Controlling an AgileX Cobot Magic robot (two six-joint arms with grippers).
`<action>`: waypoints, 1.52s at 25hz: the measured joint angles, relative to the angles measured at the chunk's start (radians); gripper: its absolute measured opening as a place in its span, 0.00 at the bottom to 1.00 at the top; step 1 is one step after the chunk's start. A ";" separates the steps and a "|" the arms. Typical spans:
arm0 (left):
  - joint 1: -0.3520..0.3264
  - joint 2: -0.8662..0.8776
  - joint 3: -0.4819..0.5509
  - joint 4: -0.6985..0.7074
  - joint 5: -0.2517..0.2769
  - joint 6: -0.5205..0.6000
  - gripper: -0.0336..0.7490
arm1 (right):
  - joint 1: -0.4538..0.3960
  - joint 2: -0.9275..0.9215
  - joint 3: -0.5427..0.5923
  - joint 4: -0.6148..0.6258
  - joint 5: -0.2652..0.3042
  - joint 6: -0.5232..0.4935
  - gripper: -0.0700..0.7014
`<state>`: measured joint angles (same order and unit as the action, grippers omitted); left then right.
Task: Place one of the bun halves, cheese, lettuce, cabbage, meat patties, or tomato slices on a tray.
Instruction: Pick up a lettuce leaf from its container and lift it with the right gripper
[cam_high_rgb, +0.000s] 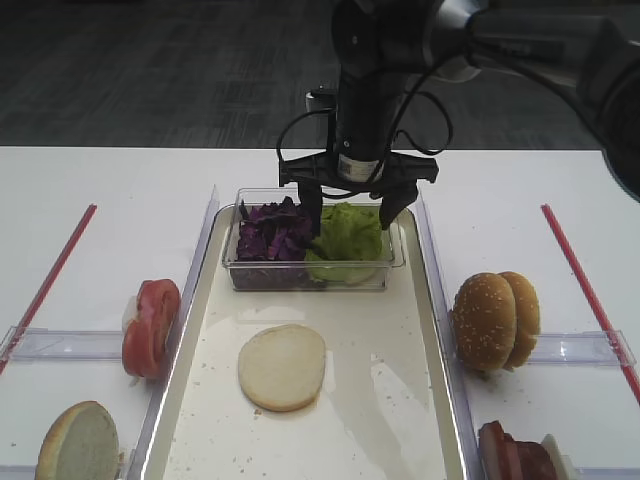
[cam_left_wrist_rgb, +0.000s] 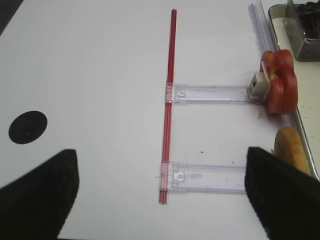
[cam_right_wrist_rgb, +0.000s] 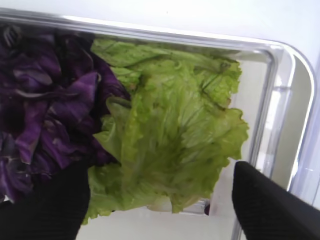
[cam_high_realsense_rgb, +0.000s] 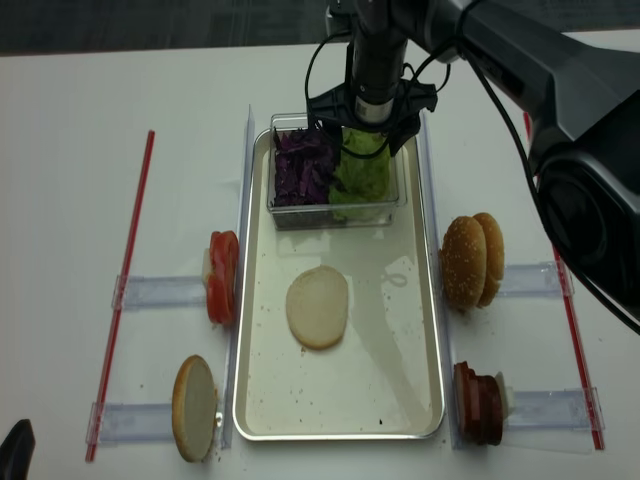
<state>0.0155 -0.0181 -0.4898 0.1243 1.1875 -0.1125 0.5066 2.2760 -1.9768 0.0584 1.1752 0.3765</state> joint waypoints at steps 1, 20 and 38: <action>0.000 0.000 0.000 0.000 0.000 0.000 0.83 | 0.000 0.006 0.000 0.002 -0.002 0.000 0.87; 0.000 0.000 0.000 0.000 0.000 0.000 0.83 | 0.000 0.048 -0.002 -0.014 -0.055 0.019 0.70; 0.000 0.000 0.000 0.000 0.000 0.000 0.83 | 0.000 0.061 -0.002 -0.023 -0.035 0.021 0.54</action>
<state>0.0155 -0.0181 -0.4898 0.1243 1.1875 -0.1125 0.5066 2.3374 -1.9784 0.0355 1.1405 0.3978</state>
